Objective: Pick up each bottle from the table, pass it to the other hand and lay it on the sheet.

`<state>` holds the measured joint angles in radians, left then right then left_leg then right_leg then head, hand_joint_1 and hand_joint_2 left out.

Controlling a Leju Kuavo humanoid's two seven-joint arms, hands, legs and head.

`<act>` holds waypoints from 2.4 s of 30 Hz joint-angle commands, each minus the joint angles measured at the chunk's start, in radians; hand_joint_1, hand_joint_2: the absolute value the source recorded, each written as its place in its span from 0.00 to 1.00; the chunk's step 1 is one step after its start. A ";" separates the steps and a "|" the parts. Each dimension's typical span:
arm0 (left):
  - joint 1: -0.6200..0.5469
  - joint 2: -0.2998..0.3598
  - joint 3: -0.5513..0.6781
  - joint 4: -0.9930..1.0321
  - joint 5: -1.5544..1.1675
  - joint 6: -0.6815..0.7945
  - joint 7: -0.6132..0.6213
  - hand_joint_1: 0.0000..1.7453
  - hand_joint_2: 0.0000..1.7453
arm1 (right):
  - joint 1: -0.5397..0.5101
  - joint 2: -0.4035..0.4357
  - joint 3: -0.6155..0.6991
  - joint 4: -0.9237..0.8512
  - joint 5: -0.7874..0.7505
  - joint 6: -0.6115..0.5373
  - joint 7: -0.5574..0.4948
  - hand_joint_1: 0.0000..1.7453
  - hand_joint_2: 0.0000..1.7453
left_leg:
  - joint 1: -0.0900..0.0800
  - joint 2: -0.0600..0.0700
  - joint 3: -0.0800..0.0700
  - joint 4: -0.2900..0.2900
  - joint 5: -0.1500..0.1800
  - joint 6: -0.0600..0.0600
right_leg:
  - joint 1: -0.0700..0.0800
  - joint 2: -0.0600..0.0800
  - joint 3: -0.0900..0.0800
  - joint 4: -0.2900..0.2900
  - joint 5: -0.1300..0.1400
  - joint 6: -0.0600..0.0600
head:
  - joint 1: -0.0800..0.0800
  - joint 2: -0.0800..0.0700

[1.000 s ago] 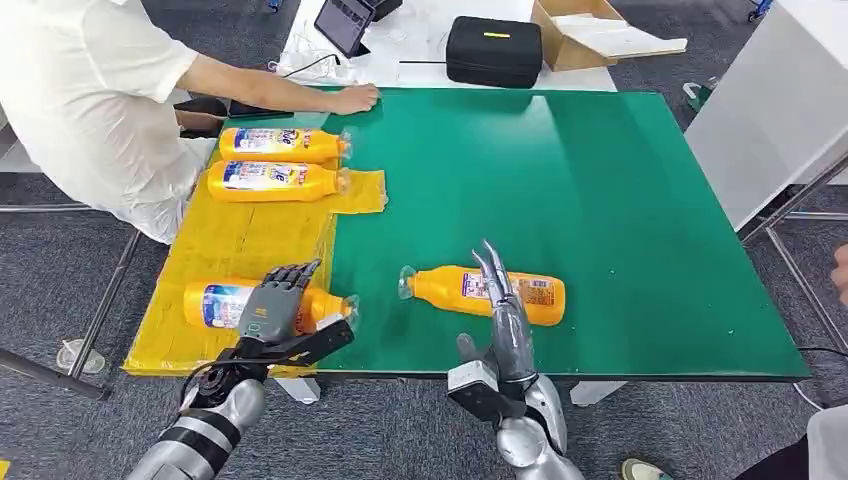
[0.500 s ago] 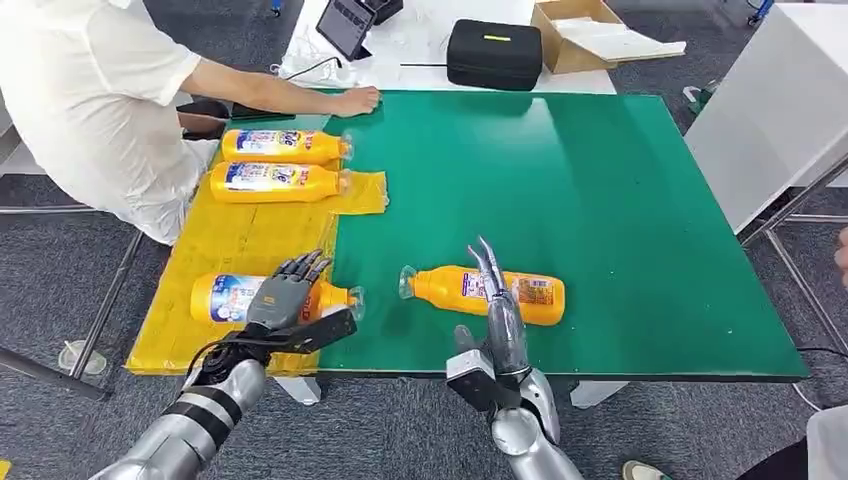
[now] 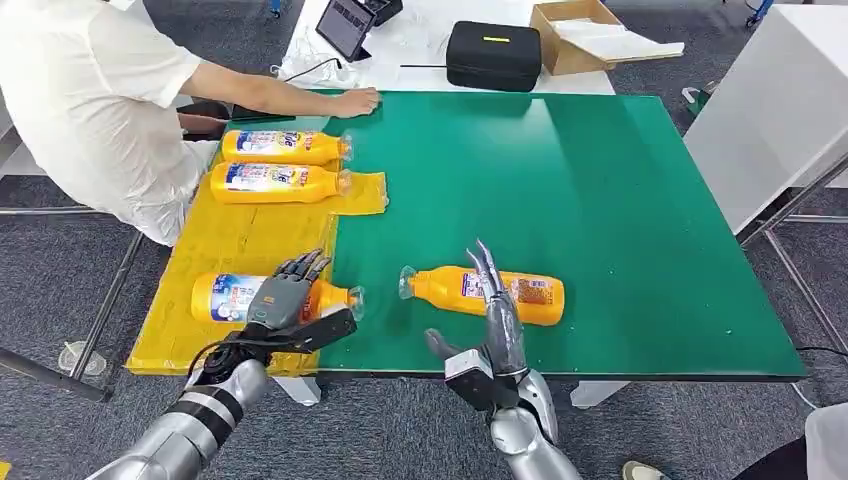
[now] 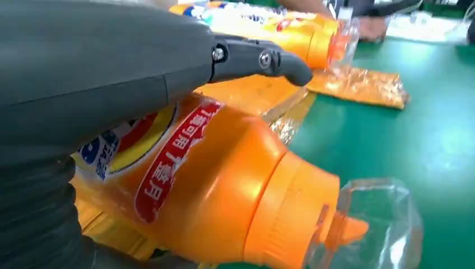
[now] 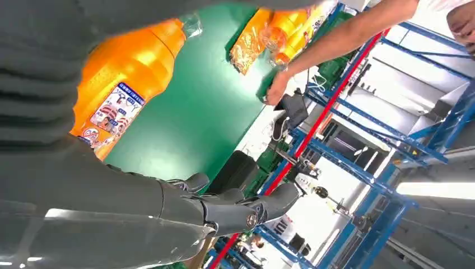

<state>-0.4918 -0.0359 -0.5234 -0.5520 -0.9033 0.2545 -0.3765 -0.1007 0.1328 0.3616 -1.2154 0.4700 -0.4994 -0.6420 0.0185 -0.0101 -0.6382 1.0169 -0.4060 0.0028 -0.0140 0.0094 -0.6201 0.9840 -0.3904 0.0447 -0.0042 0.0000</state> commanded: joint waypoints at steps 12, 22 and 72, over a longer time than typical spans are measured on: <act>-0.054 -0.009 -0.112 0.017 -0.089 0.085 -0.012 0.00 1.00 | -0.051 0.009 -0.015 0.094 -0.006 -0.003 -0.012 0.00 1.00 | 0.000 0.001 -0.004 0.000 -0.001 0.000 | 0.000 -0.001 -0.005 0.000 -0.001 -0.001 | 0.000 0.000; -0.044 -0.002 -0.128 -0.006 -0.080 0.054 -0.018 0.00 1.00 | -0.042 0.005 -0.018 0.090 0.007 -0.025 -0.020 0.00 1.00 | 0.000 0.001 -0.005 0.000 -0.001 0.000 | 0.000 0.000 -0.006 0.000 0.000 -0.001 | 0.000 0.000; 0.380 -0.048 -0.097 -0.783 0.332 0.056 -0.078 0.00 1.00 | -0.040 -0.192 -0.143 0.149 0.557 -0.085 0.321 0.00 1.00 | -0.001 0.000 -0.005 0.000 -0.004 0.001 | 0.000 -0.001 -0.004 -0.001 -0.002 0.000 | 0.000 0.000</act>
<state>-0.1383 -0.0244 -0.6596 -1.3436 -0.6296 0.3254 -0.4856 -0.1012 0.0004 0.2888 -1.1780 1.0185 -0.5978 -0.3251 0.0181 -0.0100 -0.6474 1.0172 -0.4085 0.0030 -0.0144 0.0093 -0.6290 0.9837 -0.3913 0.0455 -0.0046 0.0004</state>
